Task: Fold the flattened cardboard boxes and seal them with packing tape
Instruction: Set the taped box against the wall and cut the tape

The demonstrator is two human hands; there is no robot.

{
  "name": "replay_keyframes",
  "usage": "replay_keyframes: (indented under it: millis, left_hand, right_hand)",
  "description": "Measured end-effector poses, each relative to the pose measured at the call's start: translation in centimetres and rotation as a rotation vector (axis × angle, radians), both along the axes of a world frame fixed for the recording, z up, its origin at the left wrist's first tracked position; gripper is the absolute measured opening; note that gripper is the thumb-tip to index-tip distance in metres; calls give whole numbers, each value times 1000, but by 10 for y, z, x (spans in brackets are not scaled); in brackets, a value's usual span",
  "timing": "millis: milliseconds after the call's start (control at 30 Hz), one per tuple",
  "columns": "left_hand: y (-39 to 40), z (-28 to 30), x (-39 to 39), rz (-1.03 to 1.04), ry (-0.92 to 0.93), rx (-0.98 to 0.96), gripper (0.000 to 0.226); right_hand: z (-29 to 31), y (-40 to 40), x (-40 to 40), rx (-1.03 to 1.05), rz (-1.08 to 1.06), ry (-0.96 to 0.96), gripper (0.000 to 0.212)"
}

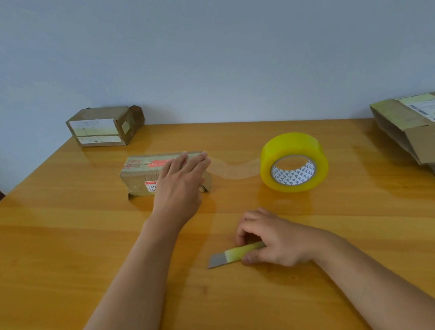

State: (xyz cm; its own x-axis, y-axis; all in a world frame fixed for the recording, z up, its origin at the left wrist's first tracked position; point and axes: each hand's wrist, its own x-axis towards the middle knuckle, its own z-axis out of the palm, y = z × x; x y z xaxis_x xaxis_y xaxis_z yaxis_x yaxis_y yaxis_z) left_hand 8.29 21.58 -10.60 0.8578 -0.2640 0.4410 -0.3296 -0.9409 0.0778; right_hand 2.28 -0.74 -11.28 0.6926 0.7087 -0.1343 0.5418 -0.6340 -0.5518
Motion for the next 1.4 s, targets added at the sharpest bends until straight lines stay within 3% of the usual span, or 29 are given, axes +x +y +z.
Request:
replay_keyframes:
  millis: [133, 267, 433, 500, 533, 600, 667, 733, 800, 867, 1100, 1400]
  left_hand:
    - [2, -3, -4, 4, -12, 22, 52]
    - [3, -9, -4, 6, -24, -8, 53]
    - [7, -10, 0, -29, -31, -66, 50]
    - [7, -10, 1, -38, -37, -78, 48]
    - [7, -10, 2, -40, -39, -81, 48]
    - [6, -10, 1, -40, -44, -81, 48]
    - [5, -10, -1, -35, -48, -70, 48]
    - [5, -10, -1, -29, -45, -68, 48]
    - [4, -10, -1, -22, -40, -65, 48]
    - [4, -11, 0, -18, -44, -62, 49]
    - [3, -11, 0, -11, -36, -65, 49]
    - [1, -11, -2, 1, -51, -56, 48]
  right_hand:
    - [3, -4, 2, 113, -96, 89, 18]
    - [1, -13, 6, 486, -280, 204, 16]
    - [8, -1, 18, 850, -527, -42, 13]
    - [13, 7, 24, 1006, -552, -51, 9]
    - [14, 9, 26, 1036, -528, -50, 19]
    - [15, 13, 32, 975, -454, -90, 45]
    - [12, 20, 40, 794, -475, -362, 53]
    - [3, 28, 50, 623, -525, -817, 42]
    - [-2, 32, 56, 557, -514, -1089, 24]
    - [-5, 32, 57, 550, -486, -1116, 14]
    - [-8, 26, 52, 548, -418, -904, 21]
    - [-14, 33, 49, 455, -414, -927, 23]
